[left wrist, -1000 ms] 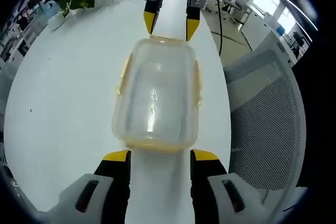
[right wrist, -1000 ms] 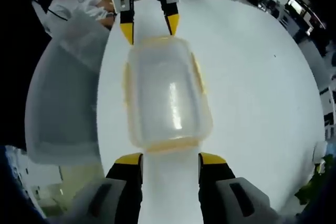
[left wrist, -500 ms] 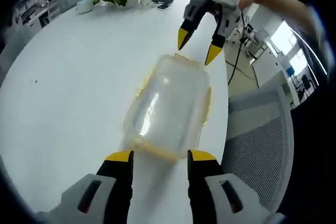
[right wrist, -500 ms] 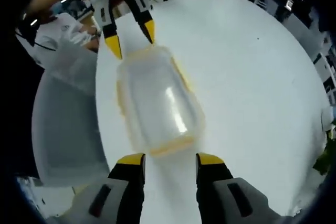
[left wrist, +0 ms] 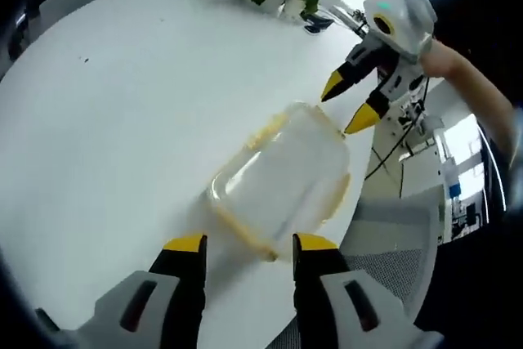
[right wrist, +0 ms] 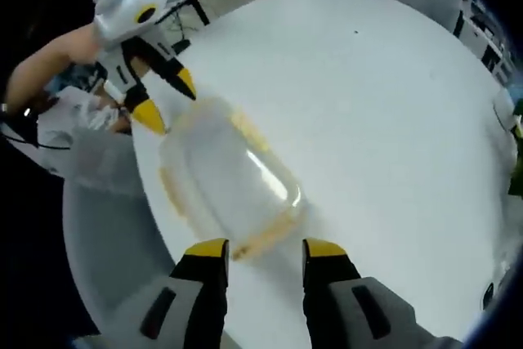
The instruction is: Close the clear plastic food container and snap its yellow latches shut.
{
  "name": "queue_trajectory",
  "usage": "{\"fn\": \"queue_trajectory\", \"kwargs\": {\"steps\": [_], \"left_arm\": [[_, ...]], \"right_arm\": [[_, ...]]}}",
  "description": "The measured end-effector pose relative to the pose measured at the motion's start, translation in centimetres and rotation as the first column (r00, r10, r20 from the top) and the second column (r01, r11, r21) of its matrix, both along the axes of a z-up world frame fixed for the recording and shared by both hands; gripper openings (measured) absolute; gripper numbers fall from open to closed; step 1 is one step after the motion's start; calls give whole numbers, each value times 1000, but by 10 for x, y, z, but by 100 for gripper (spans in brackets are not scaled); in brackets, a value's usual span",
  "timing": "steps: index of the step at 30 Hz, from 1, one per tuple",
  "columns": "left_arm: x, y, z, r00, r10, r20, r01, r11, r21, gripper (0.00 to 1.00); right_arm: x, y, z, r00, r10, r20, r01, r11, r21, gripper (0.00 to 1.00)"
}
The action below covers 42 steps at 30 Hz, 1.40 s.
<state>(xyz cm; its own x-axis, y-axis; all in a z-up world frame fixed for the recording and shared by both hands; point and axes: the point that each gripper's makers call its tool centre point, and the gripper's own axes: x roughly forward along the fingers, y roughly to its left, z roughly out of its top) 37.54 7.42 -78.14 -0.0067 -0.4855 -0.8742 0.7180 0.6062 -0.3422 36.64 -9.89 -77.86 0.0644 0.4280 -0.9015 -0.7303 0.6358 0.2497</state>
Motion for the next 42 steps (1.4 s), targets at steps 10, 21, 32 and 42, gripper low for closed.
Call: {"fn": "queue_trajectory", "kwargs": {"steps": [10, 21, 32, 42], "left_arm": [[4, -1, 6, 962, 240, -132, -250, 966, -63, 37], [-2, 7, -3, 921, 341, -187, -353, 935, -38, 33], [-1, 6, -5, 922, 342, -182, -356, 933, -50, 33], [-6, 7, -10, 923, 339, -182, -350, 936, -32, 31]], "right_arm": [[1, -1, 1, 983, -170, -73, 175, 983, 62, 30], [5, -4, 6, 826, -511, -238, 549, 824, 137, 31], [1, -2, -1, 852, -477, -217, 510, 849, 137, 30], [-4, 2, -6, 857, -467, -217, 499, 857, 127, 26]]}}
